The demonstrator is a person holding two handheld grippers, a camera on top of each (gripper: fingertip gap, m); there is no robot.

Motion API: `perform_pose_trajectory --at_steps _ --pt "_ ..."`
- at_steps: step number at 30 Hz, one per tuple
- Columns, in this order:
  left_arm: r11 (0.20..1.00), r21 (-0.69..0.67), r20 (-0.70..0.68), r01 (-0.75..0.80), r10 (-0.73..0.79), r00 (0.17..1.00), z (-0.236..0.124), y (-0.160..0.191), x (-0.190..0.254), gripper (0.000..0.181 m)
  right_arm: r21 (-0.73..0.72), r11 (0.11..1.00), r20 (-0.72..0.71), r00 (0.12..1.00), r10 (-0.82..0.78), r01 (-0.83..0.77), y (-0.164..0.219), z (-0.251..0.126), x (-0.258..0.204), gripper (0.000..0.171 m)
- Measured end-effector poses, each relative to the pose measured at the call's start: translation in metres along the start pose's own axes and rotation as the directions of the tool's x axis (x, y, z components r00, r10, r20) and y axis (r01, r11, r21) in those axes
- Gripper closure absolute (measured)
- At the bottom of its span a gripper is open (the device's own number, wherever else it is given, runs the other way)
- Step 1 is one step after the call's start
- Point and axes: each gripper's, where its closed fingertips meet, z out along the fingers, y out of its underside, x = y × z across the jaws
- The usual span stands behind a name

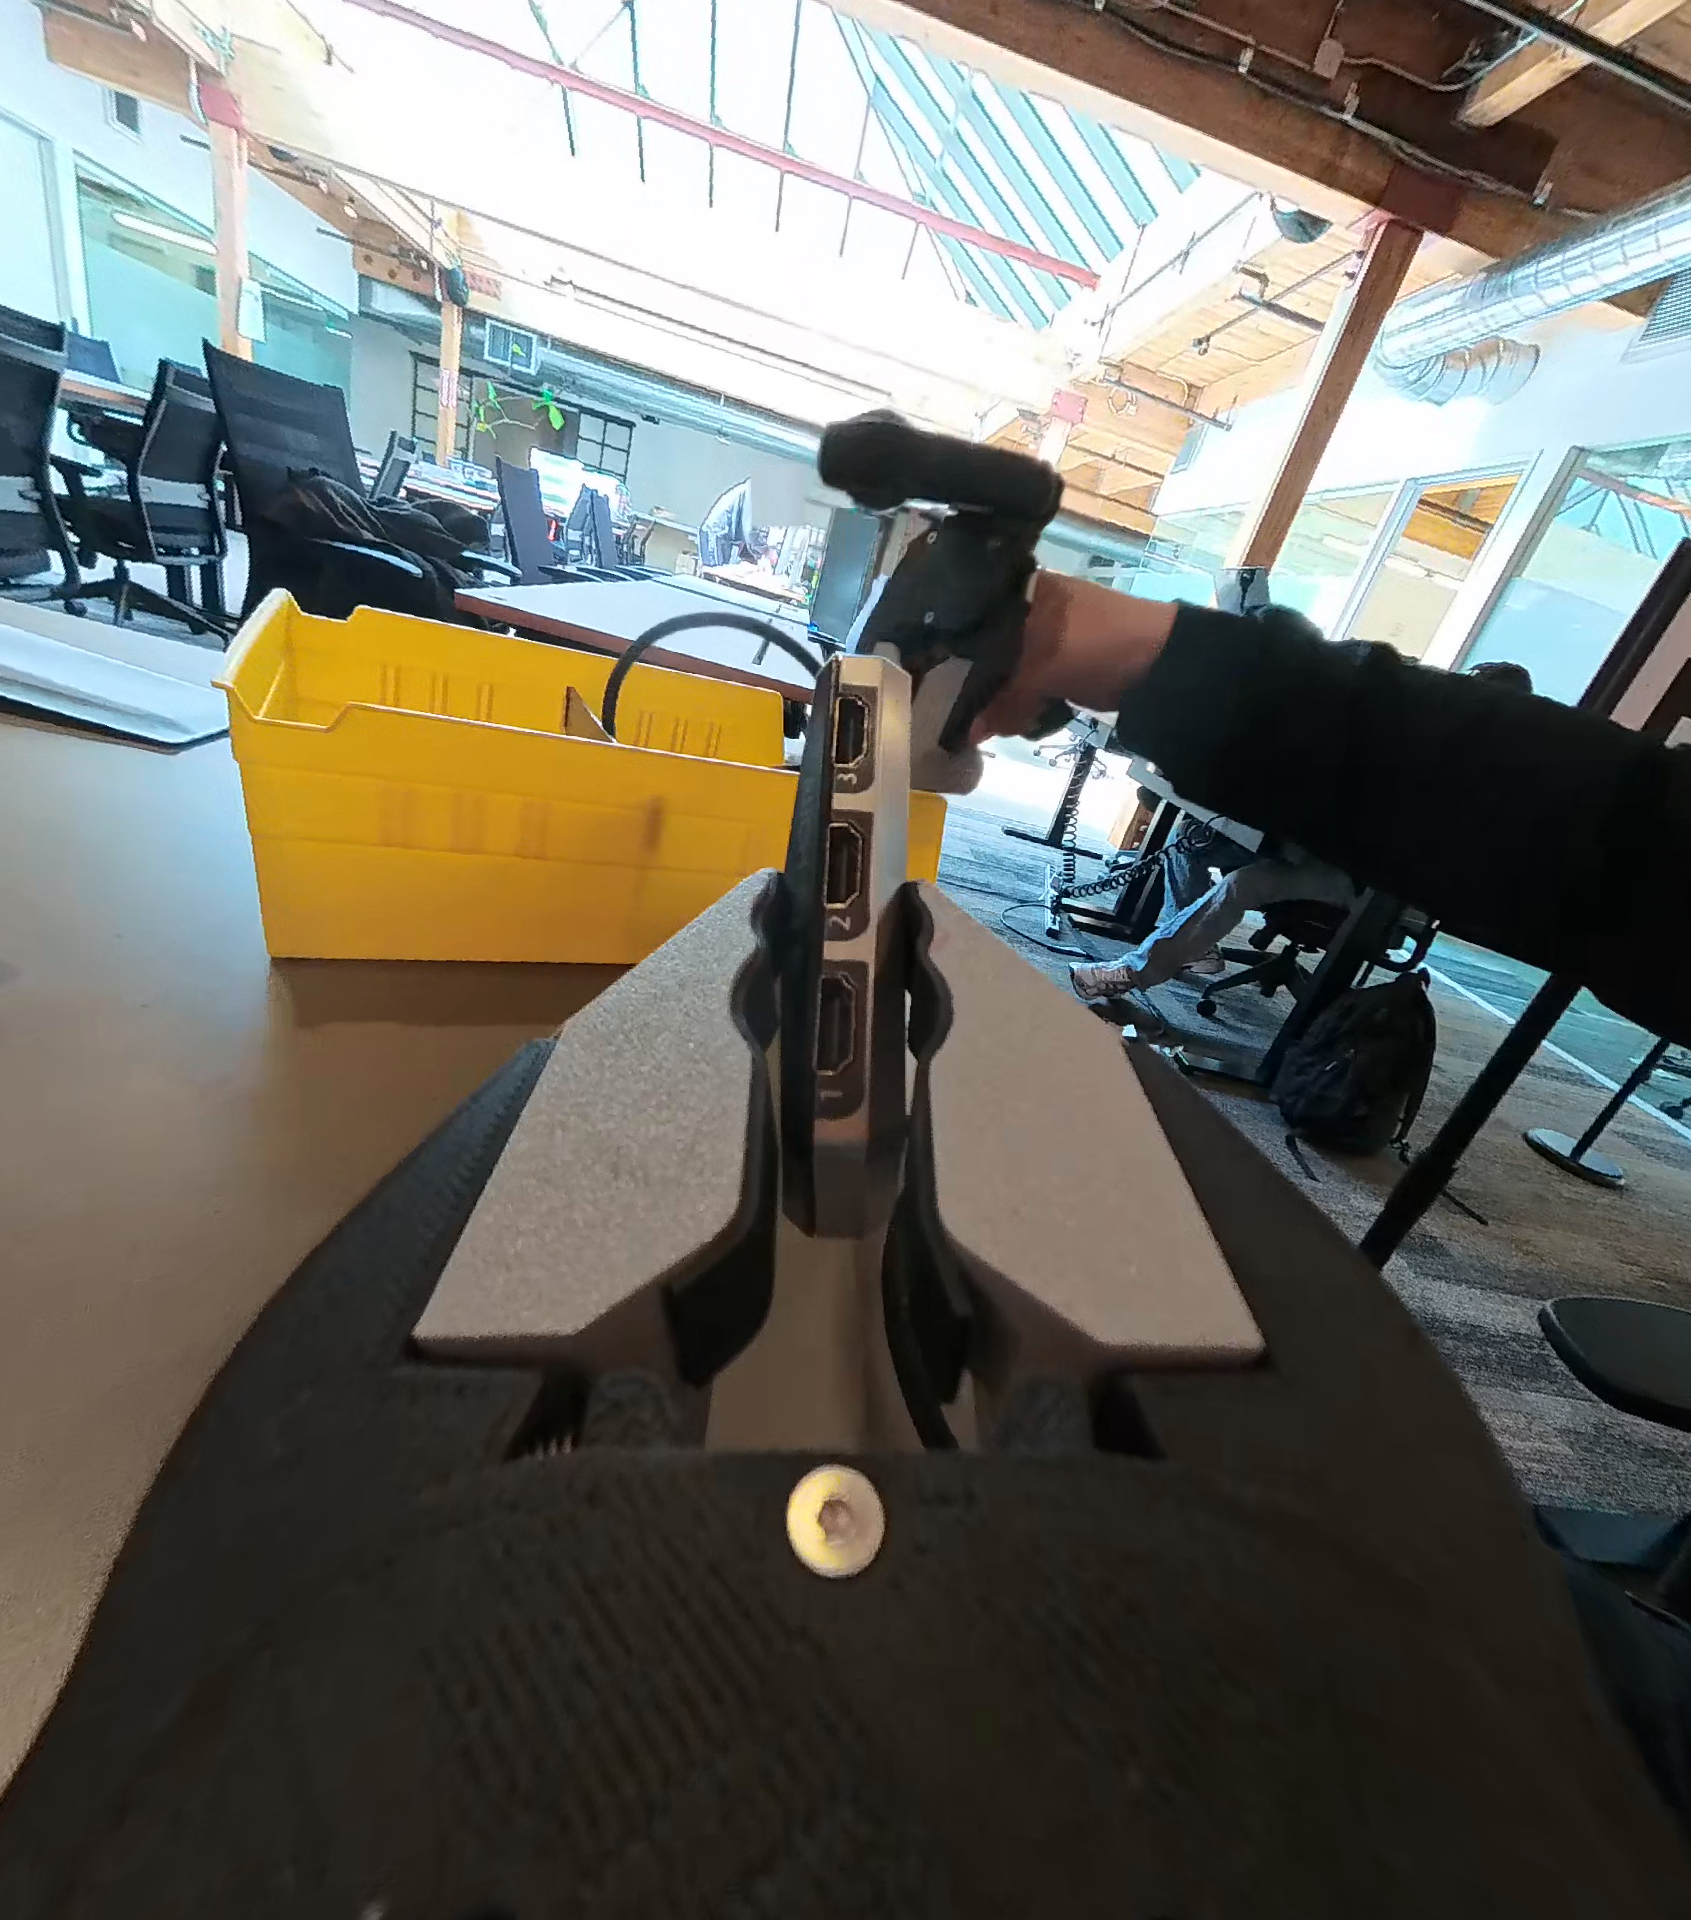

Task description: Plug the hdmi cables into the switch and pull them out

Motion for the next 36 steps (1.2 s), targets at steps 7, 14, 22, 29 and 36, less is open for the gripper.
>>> perform_pose_trajectory --at_steps 7,14,22,29,36 --pt "1.0 0.001 -0.002 0.01 -0.01 1.0 -0.001 0.0 0.0 0.162 0.293 0.943 -0.105 0.986 -0.13 0.156 -0.03 -0.07 -0.001 0.151" --pt "1.0 0.006 -0.01 -0.017 0.017 1.0 -0.002 -0.002 0.004 0.162 0.672 0.74 0.075 0.993 -0.096 0.021 -0.072 -0.126 -0.054 0.13" --pt "1.0 0.007 -0.111 -0.019 0.02 0.994 -0.001 -0.001 0.021 0.162 0.699 0.714 0.256 0.917 -0.304 0.042 -0.119 -0.05 -0.161 0.112" --pt "1.0 -0.012 -0.179 0.009 -0.011 0.984 -0.002 0.002 0.031 0.162 0.758 0.647 0.218 0.902 -0.373 0.084 -0.169 -0.015 -0.201 0.147" --pt "0.981 -0.05 -0.263 0.189 -0.196 0.945 0.002 0.004 0.033 0.158 0.729 0.679 0.222 0.908 -0.354 0.086 -0.161 -0.022 -0.198 0.153"
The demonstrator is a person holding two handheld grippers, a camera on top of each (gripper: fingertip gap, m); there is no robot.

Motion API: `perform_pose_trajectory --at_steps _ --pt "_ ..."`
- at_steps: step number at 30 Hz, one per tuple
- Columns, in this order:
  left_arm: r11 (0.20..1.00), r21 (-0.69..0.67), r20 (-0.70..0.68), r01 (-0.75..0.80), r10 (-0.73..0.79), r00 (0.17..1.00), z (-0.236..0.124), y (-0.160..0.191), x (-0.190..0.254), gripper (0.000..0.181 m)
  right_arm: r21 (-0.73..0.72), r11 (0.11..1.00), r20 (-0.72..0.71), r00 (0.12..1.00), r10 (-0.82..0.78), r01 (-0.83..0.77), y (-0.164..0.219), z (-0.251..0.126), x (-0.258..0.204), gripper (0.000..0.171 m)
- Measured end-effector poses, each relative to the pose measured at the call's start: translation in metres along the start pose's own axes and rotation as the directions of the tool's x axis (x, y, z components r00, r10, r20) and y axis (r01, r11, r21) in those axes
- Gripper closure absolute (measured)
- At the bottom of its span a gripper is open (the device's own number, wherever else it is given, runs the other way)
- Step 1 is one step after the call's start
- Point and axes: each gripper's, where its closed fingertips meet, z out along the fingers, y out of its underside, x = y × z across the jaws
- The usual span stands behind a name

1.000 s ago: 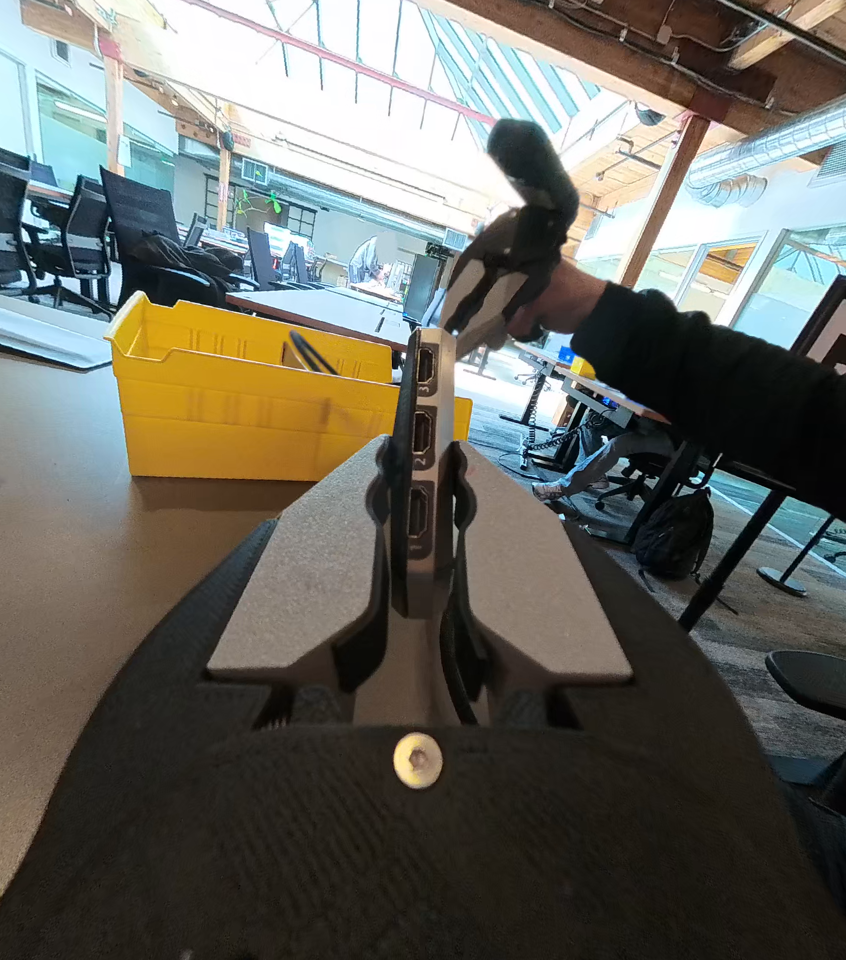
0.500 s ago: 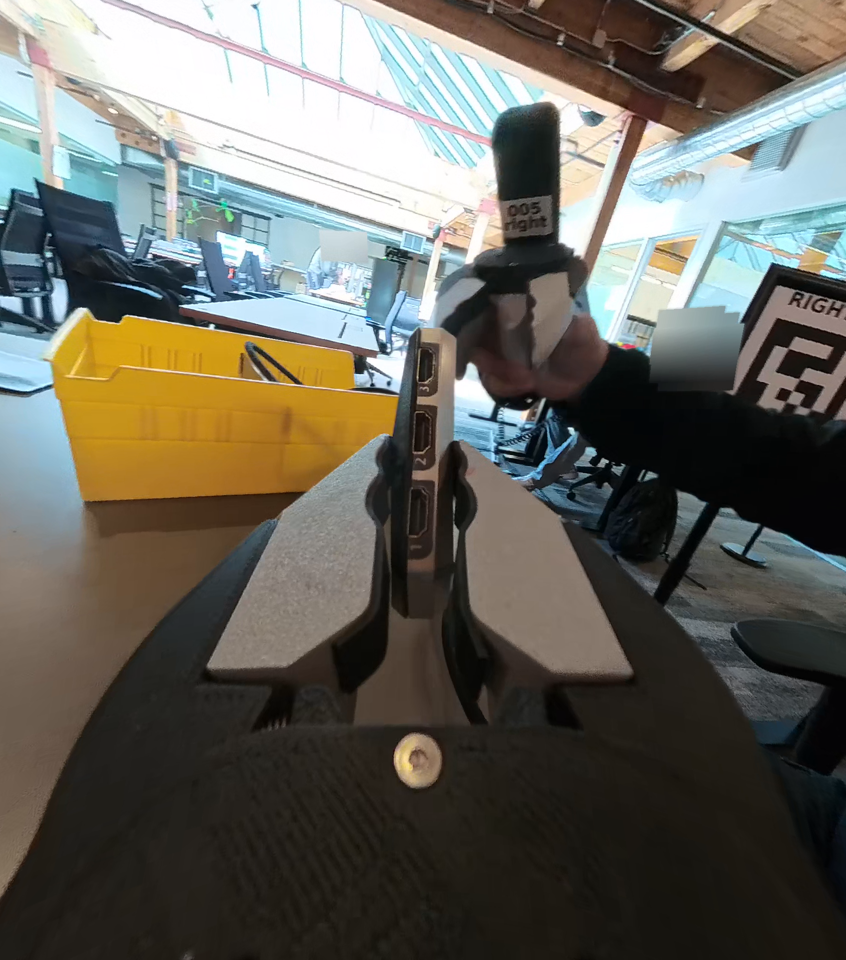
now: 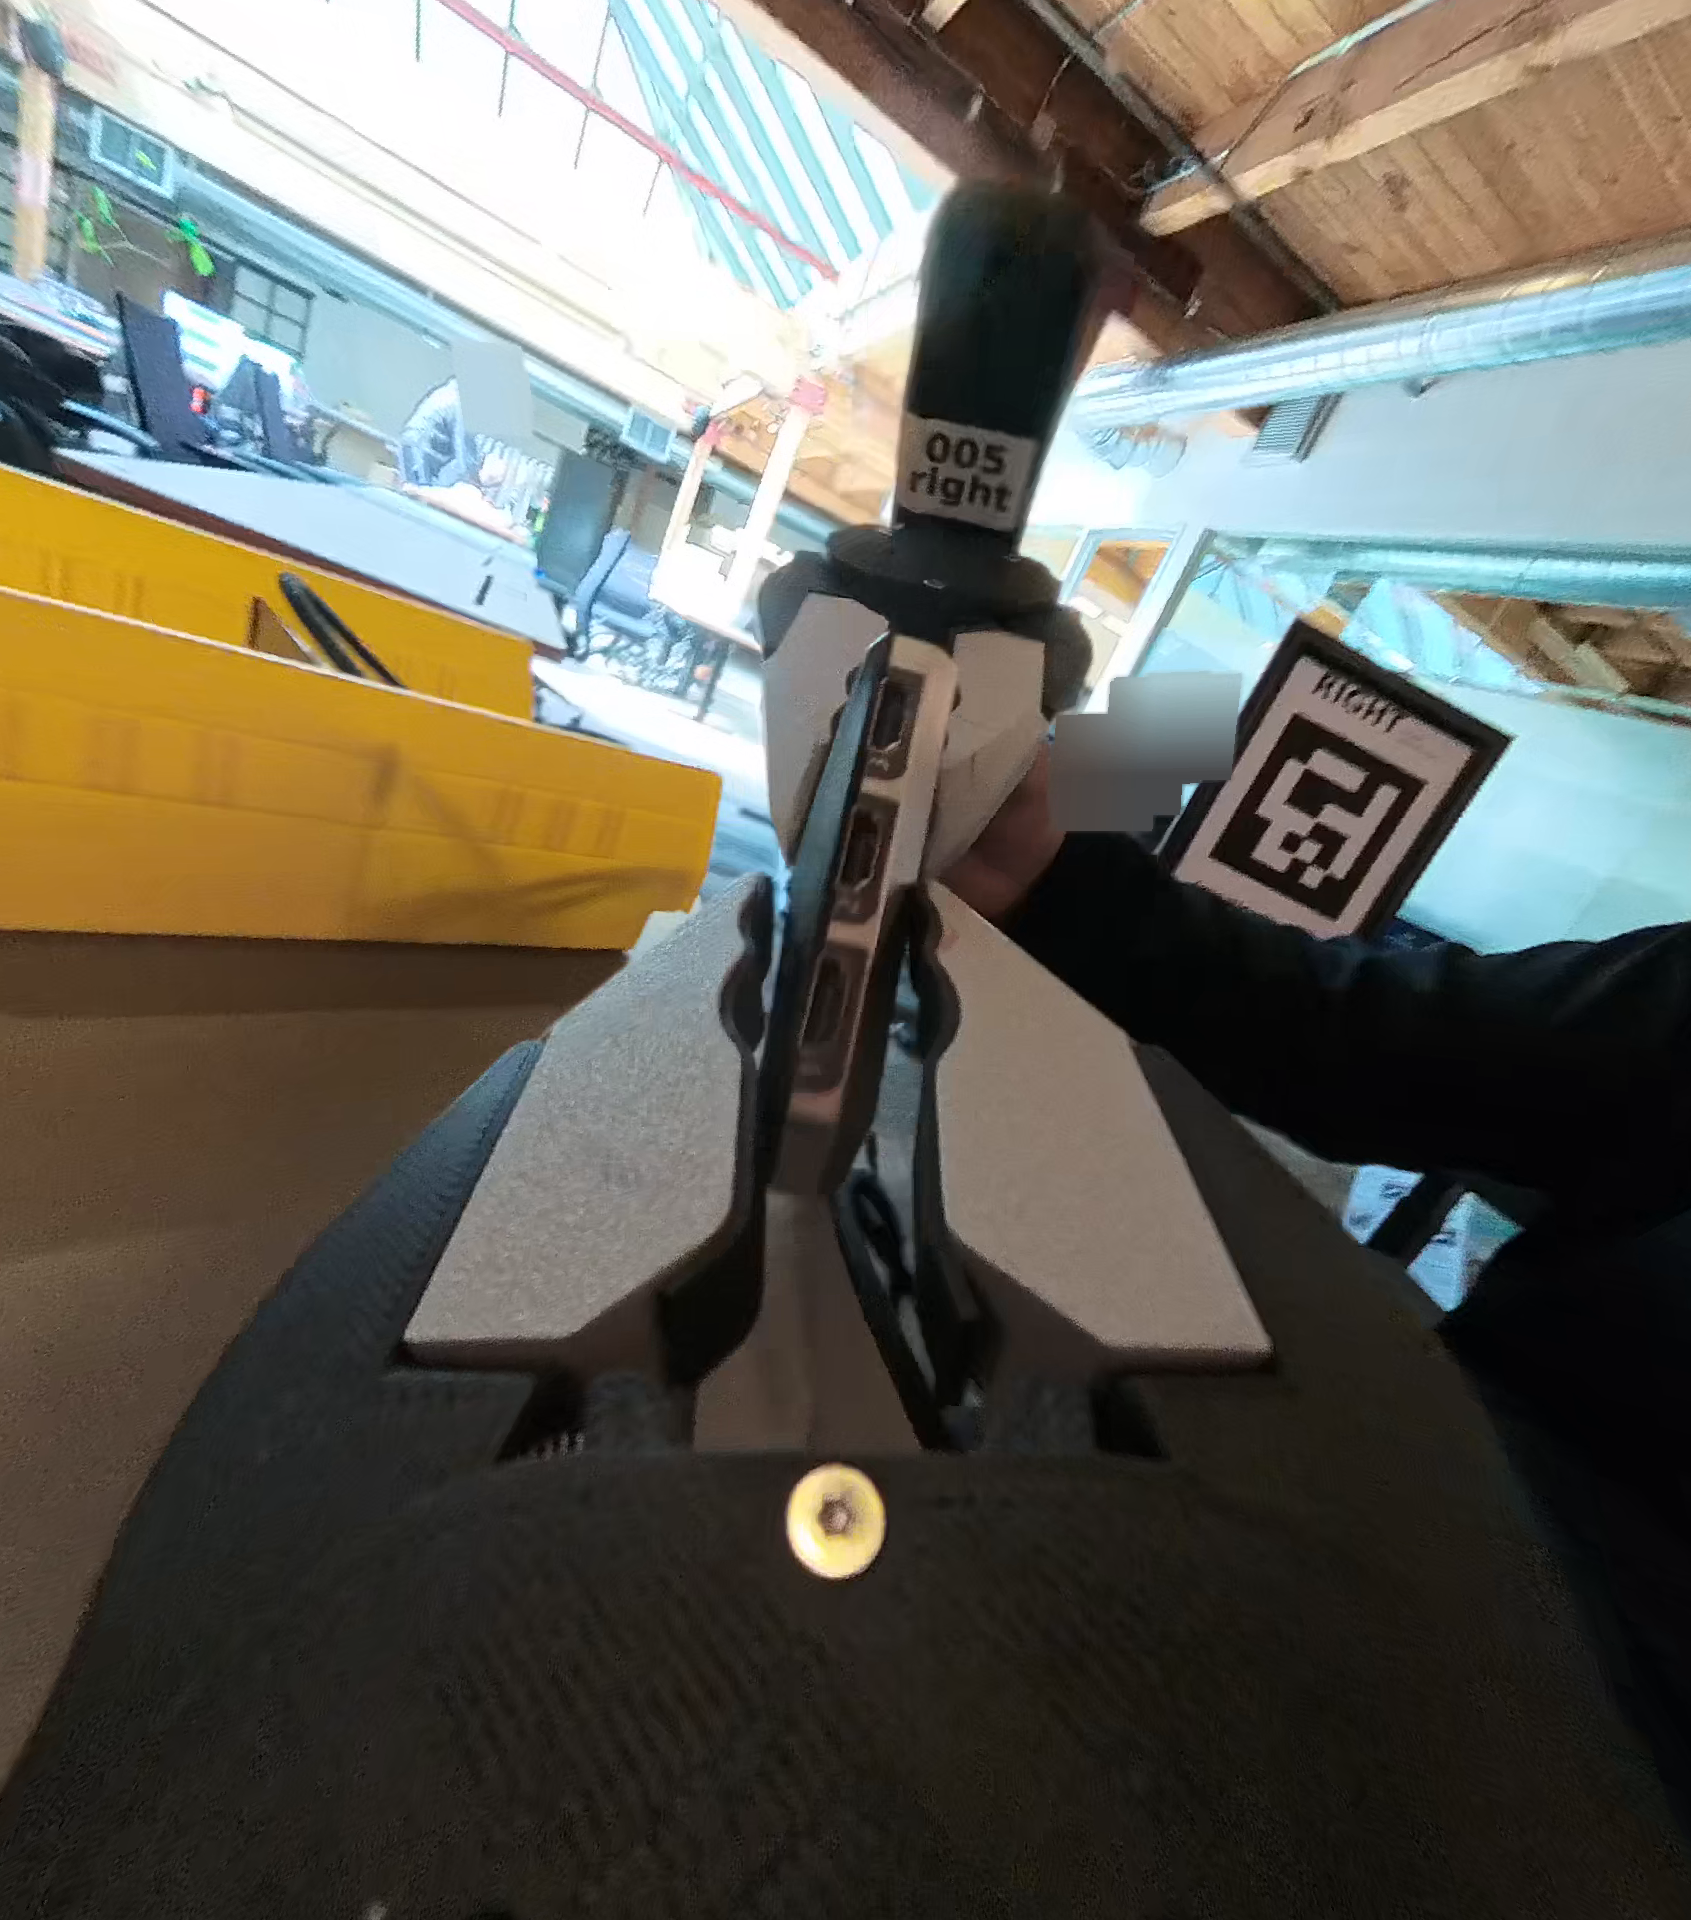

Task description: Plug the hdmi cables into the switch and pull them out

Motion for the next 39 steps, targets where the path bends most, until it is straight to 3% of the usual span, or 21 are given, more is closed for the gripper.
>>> perform_pose_trajectory --at_steps 4,7,8,11,13,17,21,27,30,32,34,39 --pt "0.993 0.106 -0.168 0.058 -0.04 0.985 -0.007 -0.019 0.026 0.145 0.011 0.999 -0.004 0.999 -0.04 0.04 -0.02 -0.035 -0.026 0.153" --pt "0.989 0.138 -0.309 0.057 -0.011 0.951 -0.012 -0.027 0.053 0.144 -0.019 1.0 0.132 0.991 0.0 0.002 -0.032 -0.057 -0.056 0.153" --pt "0.986 0.152 -0.32 0.062 -0.01 0.947 -0.013 -0.029 0.054 0.156 -0.035 0.999 0.209 0.977 0.03 -0.023 -0.036 -0.064 -0.072 0.153" --pt "0.96 0.25 -0.362 0.129 -0.031 0.932 -0.028 -0.046 0.054 0.16 -0.018 0.999 0.286 0.957 0.048 -0.045 -0.056 -0.083 -0.101 0.152" --pt "0.946 0.296 -0.251 0.135 -0.059 0.966 -0.031 -0.051 0.031 0.173 0.054 0.998 0.264 0.965 -0.003 -0.012 -0.085 -0.103 -0.111 0.153" --pt "0.957 0.281 -0.06 0.068 -0.053 0.997 -0.03 -0.042 0.002 0.181 0.141 0.984 -0.018 0.994 -0.108 0.109 -0.166 -0.153 -0.073 0.153" --pt "0.961 0.271 0.023 0.057 -0.065 0.998 -0.032 -0.038 -0.013 0.181 0.195 0.963 -0.294 0.948 -0.122 0.184 -0.251 -0.208 -0.014 0.153" --pt "0.952 0.296 0.086 0.076 -0.106 0.991 -0.04 -0.04 -0.03 0.181 0.28 0.886 -0.637 0.762 -0.117 0.37 -0.351 -0.29 0.047 0.153" --pt "0.963 0.258 0.104 0.073 -0.103 0.989 -0.035 -0.034 -0.033 0.181 0.284 0.822 -0.767 0.631 -0.114 0.493 -0.382 -0.324 0.07 0.153" --pt "0.967 0.242 0.101 0.077 -0.104 0.989 -0.032 -0.031 -0.034 0.181 0.284 0.781 -0.814 0.571 -0.111 0.556 -0.389 -0.335 0.086 0.153" --pt "0.97 0.229 0.097 0.082 -0.107 0.99 -0.03 -0.029 -0.034 0.181 0.291 0.789 -0.814 0.573 -0.092 0.541 -0.377 -0.33 0.11 0.153" --pt "0.972 0.219 0.092 0.09 -0.113 0.989 -0.028 -0.028 -0.034 0.181 0.255 0.904 -0.756 0.654 -0.034 0.342 -0.296 -0.291 0.184 0.153"
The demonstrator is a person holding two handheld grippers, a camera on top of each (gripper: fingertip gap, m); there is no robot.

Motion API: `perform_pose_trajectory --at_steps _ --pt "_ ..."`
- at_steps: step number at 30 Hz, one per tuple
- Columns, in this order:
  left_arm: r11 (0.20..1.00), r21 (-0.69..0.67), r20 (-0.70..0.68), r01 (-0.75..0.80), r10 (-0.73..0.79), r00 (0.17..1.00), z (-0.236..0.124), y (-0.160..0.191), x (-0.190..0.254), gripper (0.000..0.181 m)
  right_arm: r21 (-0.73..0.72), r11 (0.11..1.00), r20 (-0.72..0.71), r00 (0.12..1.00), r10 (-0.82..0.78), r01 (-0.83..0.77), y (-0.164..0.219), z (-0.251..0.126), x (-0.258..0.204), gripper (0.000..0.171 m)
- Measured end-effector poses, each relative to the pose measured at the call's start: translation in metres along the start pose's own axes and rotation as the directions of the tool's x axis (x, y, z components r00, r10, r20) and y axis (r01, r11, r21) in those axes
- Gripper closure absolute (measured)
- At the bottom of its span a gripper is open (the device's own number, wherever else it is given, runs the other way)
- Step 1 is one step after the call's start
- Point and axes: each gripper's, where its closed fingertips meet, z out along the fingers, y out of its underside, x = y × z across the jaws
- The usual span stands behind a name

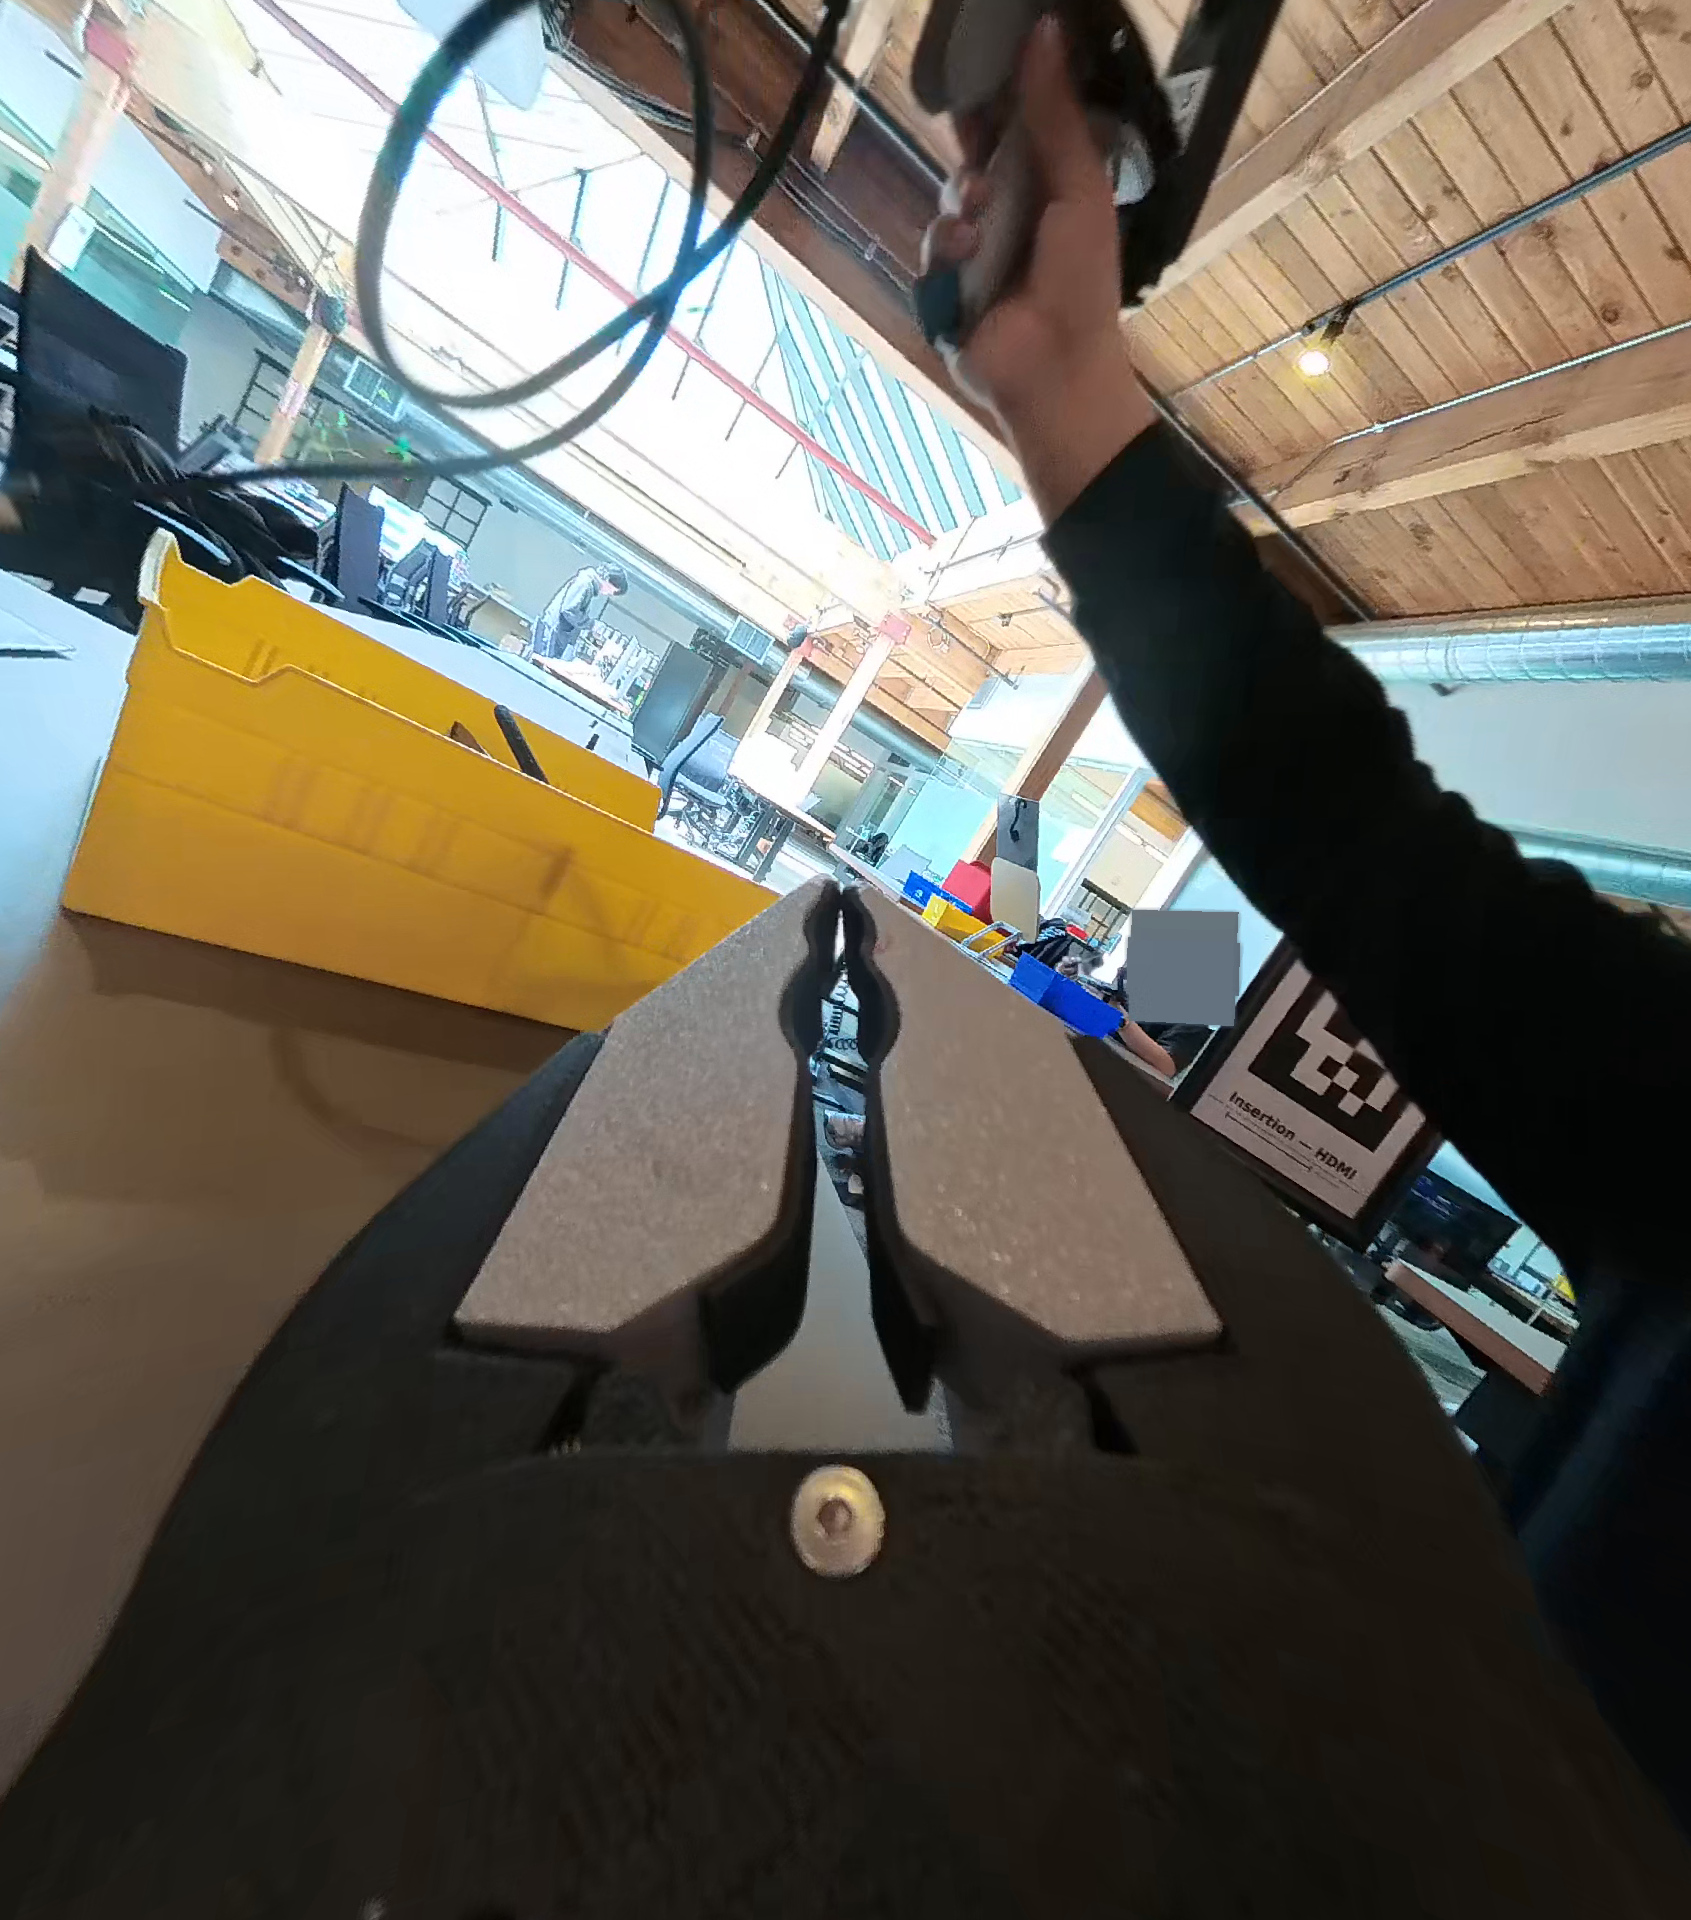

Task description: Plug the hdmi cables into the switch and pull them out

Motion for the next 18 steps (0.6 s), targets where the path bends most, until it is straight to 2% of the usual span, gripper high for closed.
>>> perform_pose_trajectory --at_steps 3,7,9,11,12,13,15,16,18 --pt "1.0 -0.016 -0.003 0.009 -0.009 1.0 0.002 0.003 -0.001 0.181 -0.005 0.998 0.038 0.997 0.063 -0.063 0.027 0.002 0.005 0.153" --pt "0.998 -0.062 -0.003 0.009 -0.009 1.0 0.007 0.012 -0.003 0.181 0.084 0.989 -0.023 0.992 0.126 -0.123 0.011 -0.01 0.026 0.153" --pt "0.997 -0.079 -0.001 0.002 -0.002 1.0 0.009 0.015 -0.003 0.181 0.094 0.983 -0.118 0.979 0.168 -0.158 0.005 -0.015 0.044 0.153" --pt "0.997 -0.082 0.001 0.004 -0.004 1.0 0.008 0.016 -0.003 0.181 0.107 0.978 -0.288 0.936 0.2 -0.177 0.0 -0.024 0.07 0.153" --pt "0.997 -0.077 0.004 0.007 -0.007 1.0 0.007 0.015 -0.004 0.181 0.184 0.97 -0.383 0.897 0.219 -0.158 -0.014 -0.038 0.082 0.153" --pt "0.997 -0.072 0.008 0.01 -0.009 1.0 0.005 0.014 -0.005 0.181 0.324 0.941 -0.458 0.855 0.244 -0.096 -0.038 -0.062 0.089 0.154" --pt "0.998 -0.059 0.013 0.017 -0.016 1.0 0.003 0.012 -0.006 0.181 0.574 0.815 -0.472 0.846 0.249 0.08 -0.098 -0.11 0.077 0.155" --pt "0.998 -0.053 0.015 0.023 -0.023 1.0 0.002 0.011 -0.007 0.181 0.612 0.783 -0.437 0.874 0.213 0.115 -0.118 -0.118 0.064 0.154" --pt "0.998 -0.048 0.015 0.035 -0.035 0.999 0.003 0.01 -0.008 0.181 0.604 0.792 -0.362 0.917 0.168 0.093 -0.133 -0.115 0.049 0.153"
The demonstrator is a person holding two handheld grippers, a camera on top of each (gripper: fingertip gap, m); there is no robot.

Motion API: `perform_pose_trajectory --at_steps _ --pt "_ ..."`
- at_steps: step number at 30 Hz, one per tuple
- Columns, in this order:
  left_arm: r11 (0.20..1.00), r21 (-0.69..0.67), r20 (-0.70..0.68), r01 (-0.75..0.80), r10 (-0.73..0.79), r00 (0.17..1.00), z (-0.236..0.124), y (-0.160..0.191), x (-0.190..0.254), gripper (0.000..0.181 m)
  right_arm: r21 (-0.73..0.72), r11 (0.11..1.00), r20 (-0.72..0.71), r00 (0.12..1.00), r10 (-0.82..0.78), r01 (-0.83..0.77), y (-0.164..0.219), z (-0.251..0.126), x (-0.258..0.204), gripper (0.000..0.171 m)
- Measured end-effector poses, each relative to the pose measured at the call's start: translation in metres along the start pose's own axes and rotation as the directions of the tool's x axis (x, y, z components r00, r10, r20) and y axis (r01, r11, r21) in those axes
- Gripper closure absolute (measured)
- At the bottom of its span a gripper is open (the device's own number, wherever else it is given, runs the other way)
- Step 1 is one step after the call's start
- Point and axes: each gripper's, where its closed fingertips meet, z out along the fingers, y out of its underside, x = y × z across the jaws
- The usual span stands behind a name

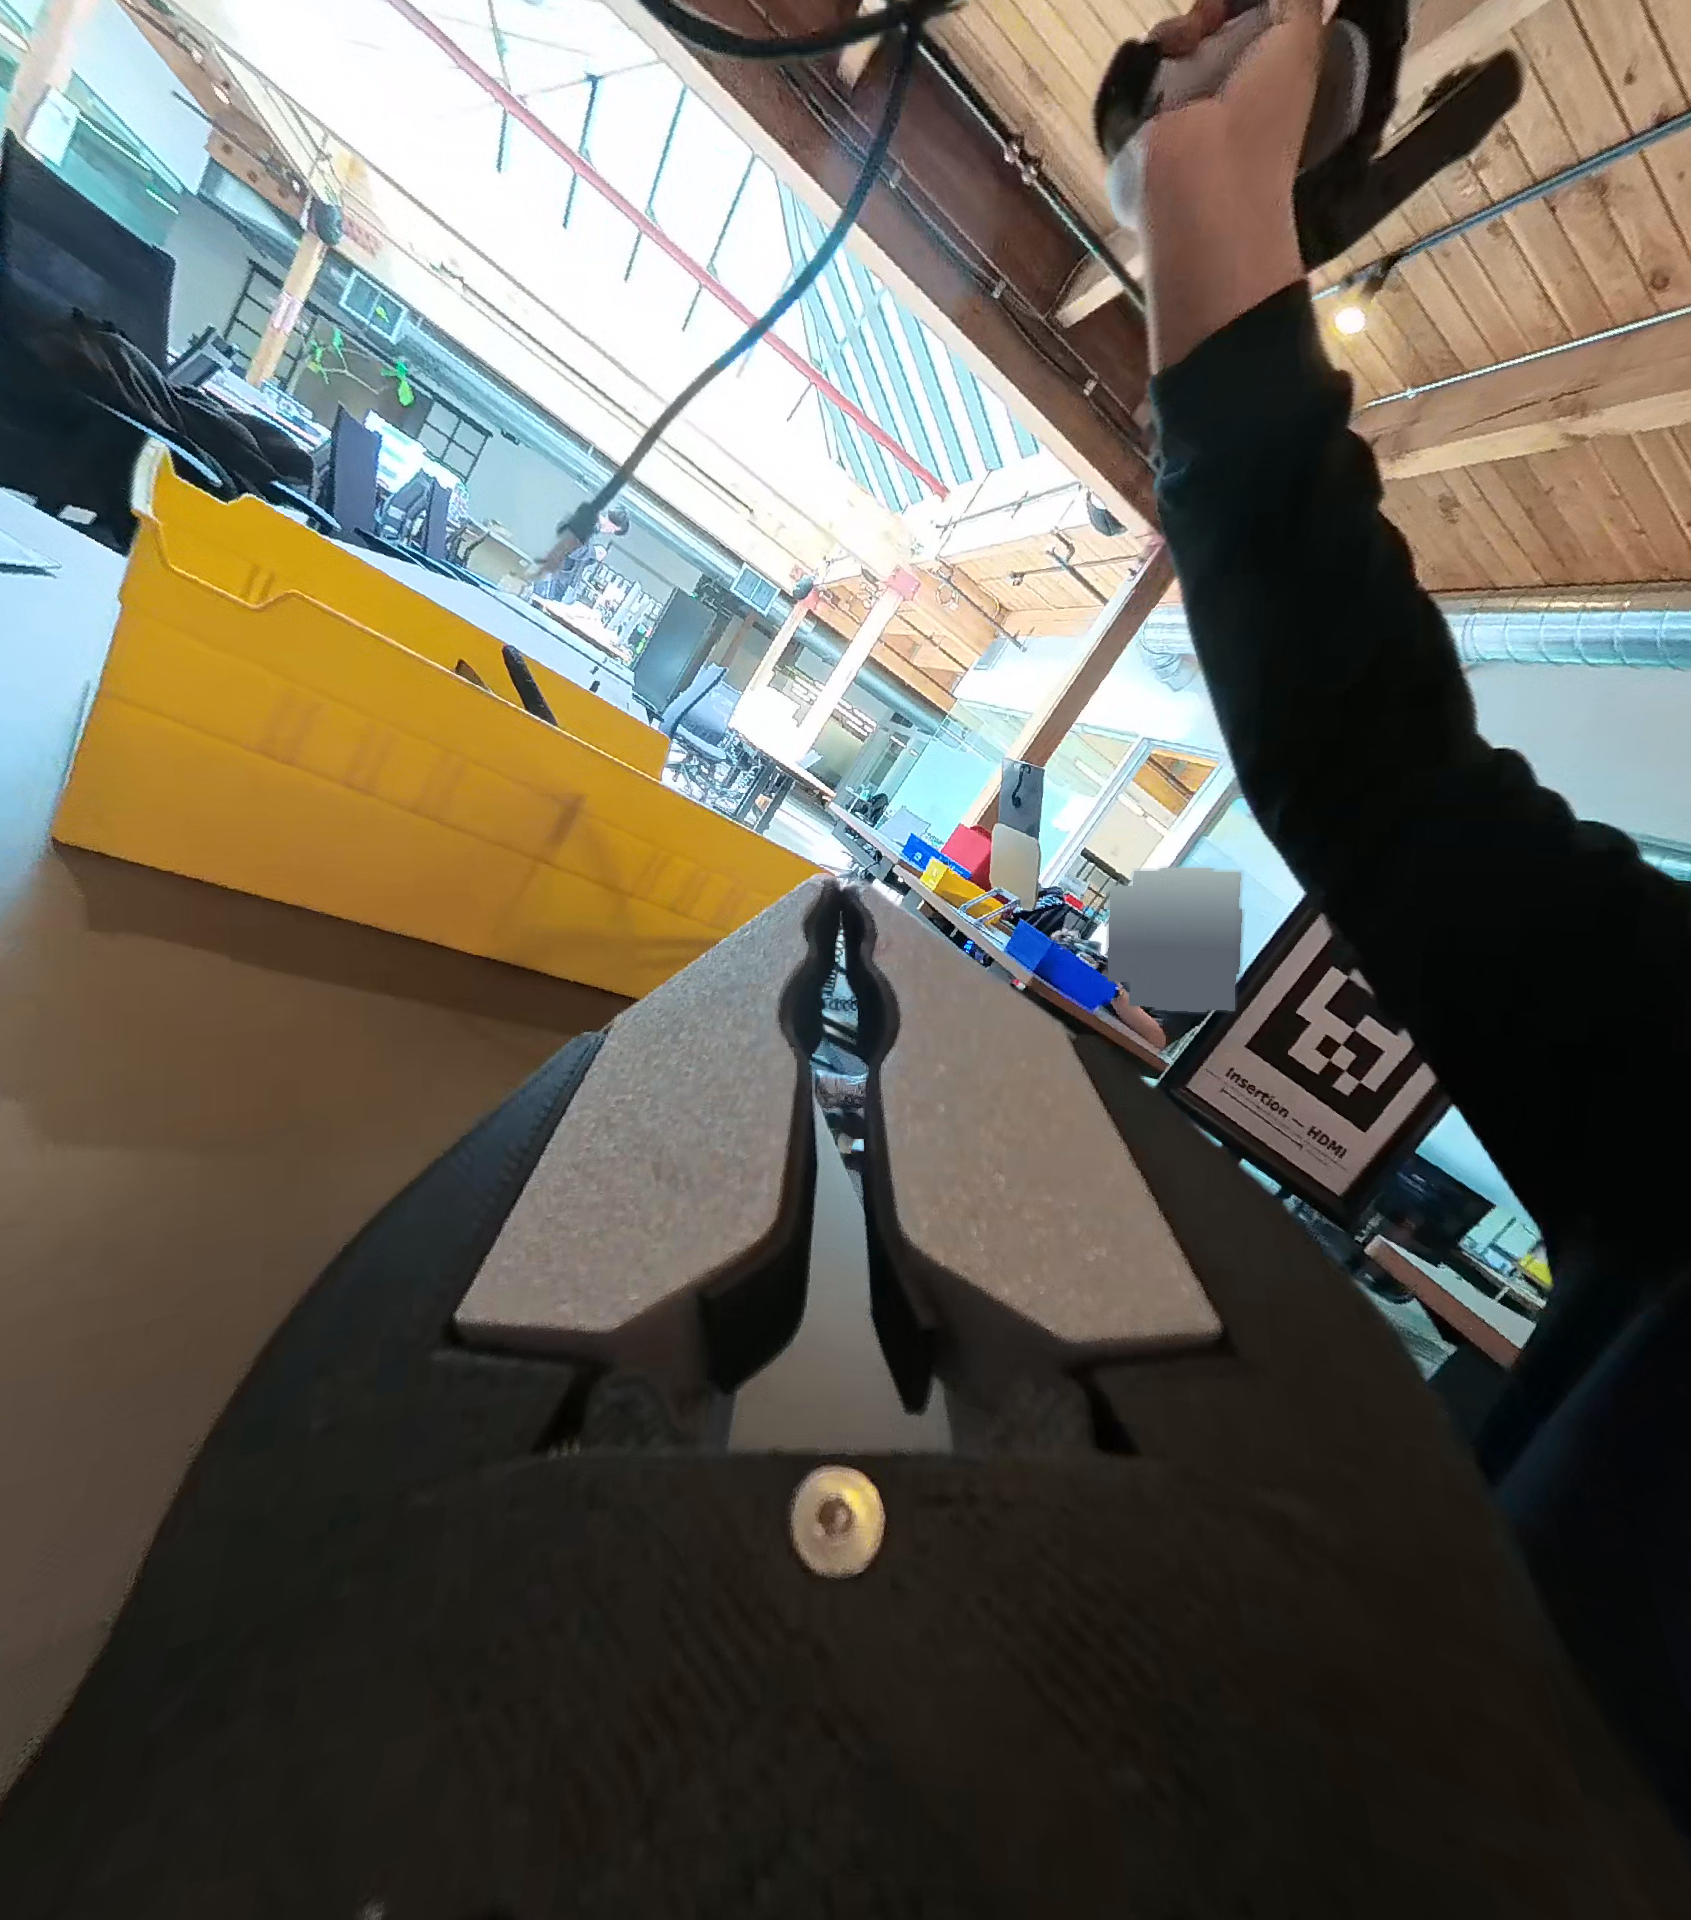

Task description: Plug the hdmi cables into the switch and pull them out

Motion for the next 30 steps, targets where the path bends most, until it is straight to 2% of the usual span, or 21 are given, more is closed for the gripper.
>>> perform_pose_trajectory --at_steps 3,6,14,18,22,26,30 --pt "1.0 -0.015 -0.002 -0.002 0.002 1.0 0.003 0.001 -0.002 0.181 -0.055 0.992 0.167 0.979 0.12 -0.113 0.009 0.006 -0.024 0.154" --pt "0.999 -0.042 -0.001 0.008 -0.008 1.0 0.006 0.007 -0.003 0.181 -0.115 0.977 0.209 0.957 0.202 -0.181 0.026 0.009 -0.033 0.153" --pt "0.999 -0.031 0.008 0.006 -0.006 1.0 0.003 0.006 -0.002 0.181 -0.124 0.984 0.189 0.97 0.151 -0.129 0.034 0.024 -0.042 0.154" --pt "0.999 -0.04 0.019 0.023 -0.022 1.0 0.004 0.008 -0.005 0.181 -0.146 0.979 0.226 0.959 0.17 -0.139 0.041 0.035 -0.058 0.154" --pt "0.997 -0.079 0.007 0.014 -0.013 1.0 0.009 0.015 -0.002 0.181 -0.129 0.983 0.251 0.954 0.162 -0.133 0.033 0.053 -0.072 0.154" --pt "0.996 -0.086 -0.006 0.025 -0.025 1.0 0.011 0.017 -0.002 0.181 -0.121 0.99 0.265 0.959 0.104 -0.074 0.031 0.075 -0.084 0.154" --pt "0.994 -0.106 -0.006 0.006 -0.007 1.0 0.014 0.019 -0.001 0.181 -0.123 0.992 0.269 0.961 0.058 -0.025 0.047 0.086 -0.084 0.154"
